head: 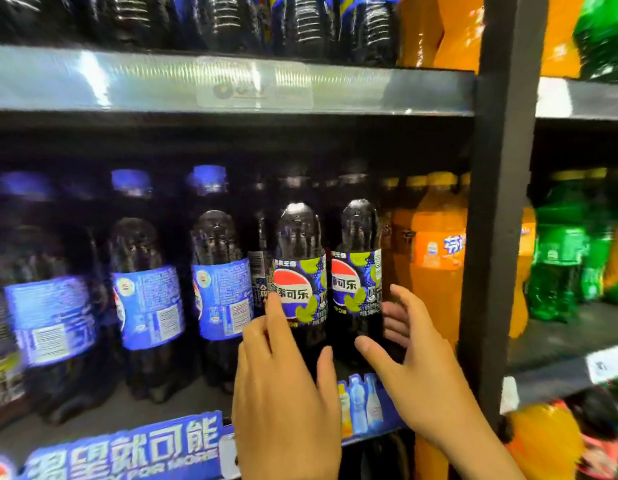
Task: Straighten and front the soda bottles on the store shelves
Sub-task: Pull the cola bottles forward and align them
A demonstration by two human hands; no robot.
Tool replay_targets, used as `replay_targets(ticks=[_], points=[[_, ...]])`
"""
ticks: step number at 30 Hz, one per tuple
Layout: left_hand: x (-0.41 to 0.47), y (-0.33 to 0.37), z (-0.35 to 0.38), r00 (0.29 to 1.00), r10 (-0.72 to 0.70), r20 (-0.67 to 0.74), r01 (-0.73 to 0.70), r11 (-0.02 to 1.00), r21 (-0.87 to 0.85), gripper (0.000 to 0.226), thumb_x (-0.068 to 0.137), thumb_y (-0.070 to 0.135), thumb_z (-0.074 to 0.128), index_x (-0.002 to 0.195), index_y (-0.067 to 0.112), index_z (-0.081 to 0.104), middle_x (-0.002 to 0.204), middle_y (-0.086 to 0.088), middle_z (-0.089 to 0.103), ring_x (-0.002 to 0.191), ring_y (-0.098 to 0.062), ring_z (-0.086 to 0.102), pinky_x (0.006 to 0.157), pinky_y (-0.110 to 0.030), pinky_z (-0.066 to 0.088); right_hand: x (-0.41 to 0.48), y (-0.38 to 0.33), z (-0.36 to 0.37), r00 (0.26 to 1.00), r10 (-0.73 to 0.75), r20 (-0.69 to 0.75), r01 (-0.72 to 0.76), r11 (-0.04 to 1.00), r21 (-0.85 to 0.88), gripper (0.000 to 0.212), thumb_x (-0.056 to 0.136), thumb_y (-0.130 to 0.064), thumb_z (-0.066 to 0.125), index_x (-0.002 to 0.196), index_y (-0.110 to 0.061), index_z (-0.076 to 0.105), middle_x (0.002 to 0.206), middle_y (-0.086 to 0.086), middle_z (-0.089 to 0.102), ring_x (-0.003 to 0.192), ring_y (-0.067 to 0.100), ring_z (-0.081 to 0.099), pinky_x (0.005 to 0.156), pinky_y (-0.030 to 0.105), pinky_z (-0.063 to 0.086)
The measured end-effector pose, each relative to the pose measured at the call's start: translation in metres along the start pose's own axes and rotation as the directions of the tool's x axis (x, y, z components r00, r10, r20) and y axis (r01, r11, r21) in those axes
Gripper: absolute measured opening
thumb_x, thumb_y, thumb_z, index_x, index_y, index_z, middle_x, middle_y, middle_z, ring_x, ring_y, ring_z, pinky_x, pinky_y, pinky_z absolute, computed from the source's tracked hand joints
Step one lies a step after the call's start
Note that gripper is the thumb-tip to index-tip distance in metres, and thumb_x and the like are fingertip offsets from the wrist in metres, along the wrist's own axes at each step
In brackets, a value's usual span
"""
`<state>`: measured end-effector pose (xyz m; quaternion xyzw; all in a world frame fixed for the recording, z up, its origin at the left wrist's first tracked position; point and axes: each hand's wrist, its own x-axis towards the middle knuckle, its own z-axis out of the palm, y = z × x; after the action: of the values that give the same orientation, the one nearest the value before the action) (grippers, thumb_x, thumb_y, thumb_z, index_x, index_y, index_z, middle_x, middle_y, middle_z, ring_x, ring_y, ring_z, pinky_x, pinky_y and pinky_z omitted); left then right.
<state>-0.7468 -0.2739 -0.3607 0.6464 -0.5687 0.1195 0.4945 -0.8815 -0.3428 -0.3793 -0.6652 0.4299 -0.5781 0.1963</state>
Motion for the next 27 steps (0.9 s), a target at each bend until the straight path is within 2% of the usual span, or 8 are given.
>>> replay_targets(ticks=[3,6,9,14,19,22,25,27], points=[[-0.001,0.003,0.001,0.999,0.027,-0.033,-0.029,0.997,-0.071,0.085,0.084,0.035,0.063,0.152,0.025,0.014,0.151,0.006,0.030,0.134,-0.015,0.038,0.099,-0.033,0.042,0.003,-0.002,-0.004,0.998,-0.010,0.055,0.012,0.999,-0.030,0.070,0.074,-0.041,0.076,0.132,-0.044,0.037,0.120,-0.032,0.047,0.112,-0.012,0.047,0.094,0.018,0.045],[0.004,0.005,0.003,0.999,0.018,-0.033,-0.020,0.998,-0.053,0.089,0.084,0.035,0.065,0.152,0.026,0.009,0.143,0.008,0.040,0.131,-0.014,0.036,0.101,-0.028,0.036,0.006,-0.003,-0.003,0.997,-0.013,0.079,0.019,0.997,-0.074,0.071,0.070,-0.040,0.081,0.128,-0.042,0.039,0.115,-0.025,0.044,0.108,-0.005,0.049,0.086,0.018,0.046],[0.004,0.005,0.008,0.999,0.006,-0.034,-0.007,1.000,-0.012,0.089,0.082,0.041,0.067,0.151,0.022,0.014,0.136,0.006,0.040,0.127,-0.015,0.039,0.097,-0.028,0.037,0.009,0.003,-0.008,0.993,-0.006,0.122,0.010,1.000,-0.028,0.069,0.078,-0.031,0.076,0.134,-0.038,0.037,0.115,-0.027,0.048,0.113,-0.001,0.049,0.093,0.025,0.047],[0.003,-0.002,0.013,0.999,-0.022,-0.036,0.019,0.998,-0.068,0.083,0.079,0.040,0.068,0.147,0.035,0.020,0.136,0.017,0.044,0.124,-0.009,0.044,0.092,-0.028,0.044,0.006,0.004,-0.010,0.985,-0.061,0.162,0.064,0.998,-0.018,0.061,0.084,-0.038,0.068,0.127,-0.058,0.030,0.116,-0.044,0.040,0.115,-0.017,0.040,0.087,0.008,0.039],[0.003,0.000,0.016,0.998,-0.042,-0.055,0.038,0.996,-0.086,0.075,0.075,0.045,0.073,0.139,0.037,0.034,0.120,0.024,0.052,0.117,-0.004,0.046,0.089,-0.025,0.044,0.011,0.005,-0.001,0.995,-0.063,0.074,0.068,0.995,-0.069,0.074,0.076,-0.038,0.076,0.137,-0.034,0.035,0.121,-0.021,0.044,0.113,-0.003,0.046,0.089,0.019,0.047],[0.003,-0.002,0.016,0.996,-0.066,-0.061,0.060,0.994,-0.093,0.070,0.076,0.042,0.073,0.137,0.036,0.040,0.117,0.022,0.054,0.115,-0.005,0.049,0.091,-0.027,0.046,0.012,0.008,-0.003,0.992,-0.034,0.124,0.033,0.999,0.008,0.073,0.079,-0.030,0.076,0.138,-0.037,0.033,0.111,-0.033,0.047,0.106,-0.011,0.047,0.080,0.008,0.042],[0.004,-0.003,0.016,0.995,-0.069,-0.078,0.064,0.996,-0.066,0.071,0.077,0.042,0.073,0.139,0.032,0.040,0.120,0.018,0.055,0.117,-0.006,0.049,0.095,-0.031,0.046,0.012,0.008,-0.004,0.989,-0.036,0.141,0.033,0.999,0.022,0.069,0.080,-0.028,0.074,0.136,-0.040,0.034,0.105,-0.040,0.045,0.104,-0.014,0.047,0.081,0.008,0.044],[0.004,-0.002,0.015,0.995,-0.059,-0.075,0.054,0.996,-0.065,0.068,0.078,0.041,0.072,0.138,0.032,0.041,0.118,0.019,0.056,0.115,-0.005,0.050,0.094,-0.030,0.047,0.011,0.006,-0.005,0.988,-0.050,0.145,0.046,0.998,0.030,0.065,0.081,-0.028,0.074,0.131,-0.045,0.036,0.100,-0.047,0.046,0.100,-0.023,0.045,0.069,0.000,0.042]])
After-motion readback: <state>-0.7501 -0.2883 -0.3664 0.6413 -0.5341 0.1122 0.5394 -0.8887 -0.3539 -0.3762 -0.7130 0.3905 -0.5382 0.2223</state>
